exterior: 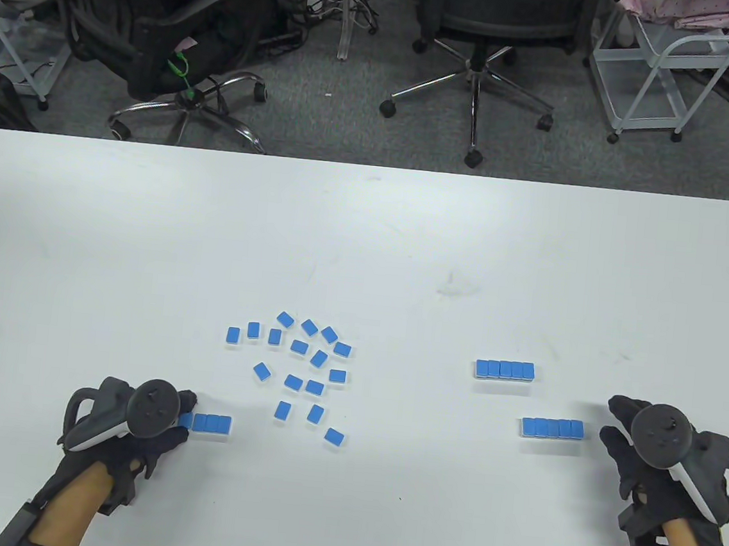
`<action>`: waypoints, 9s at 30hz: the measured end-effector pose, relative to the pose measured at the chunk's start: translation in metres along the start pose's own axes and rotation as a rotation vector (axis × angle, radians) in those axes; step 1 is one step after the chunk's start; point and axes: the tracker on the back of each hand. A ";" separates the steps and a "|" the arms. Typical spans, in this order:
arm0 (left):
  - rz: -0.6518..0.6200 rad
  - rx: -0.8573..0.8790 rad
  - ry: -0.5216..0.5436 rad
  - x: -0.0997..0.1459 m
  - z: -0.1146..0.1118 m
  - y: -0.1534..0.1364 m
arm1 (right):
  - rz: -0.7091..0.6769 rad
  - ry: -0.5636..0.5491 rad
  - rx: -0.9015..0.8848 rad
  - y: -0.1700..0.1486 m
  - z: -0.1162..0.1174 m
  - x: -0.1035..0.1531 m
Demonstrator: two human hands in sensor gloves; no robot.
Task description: Build mahjong tile wall
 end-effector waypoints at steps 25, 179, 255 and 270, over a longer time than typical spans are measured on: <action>-0.007 0.001 -0.001 0.001 -0.001 0.003 | 0.000 -0.001 0.000 -0.001 0.001 0.000; 0.232 0.057 -0.110 -0.089 0.035 -0.010 | -0.019 0.017 -0.017 -0.004 -0.001 -0.004; 0.100 -0.057 0.121 -0.011 0.075 -0.003 | -0.028 0.045 -0.041 -0.003 0.002 -0.003; 0.175 -0.384 -0.074 -0.137 0.069 0.079 | -0.035 0.049 -0.034 -0.003 0.001 -0.004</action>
Point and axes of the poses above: the tracker on the back of each hand, its own y axis roughly to the thumb side, its own x axis roughly from the fingertips to the wrist, z = x × y, and after that the axes turned 3 degrees about z, right-handed
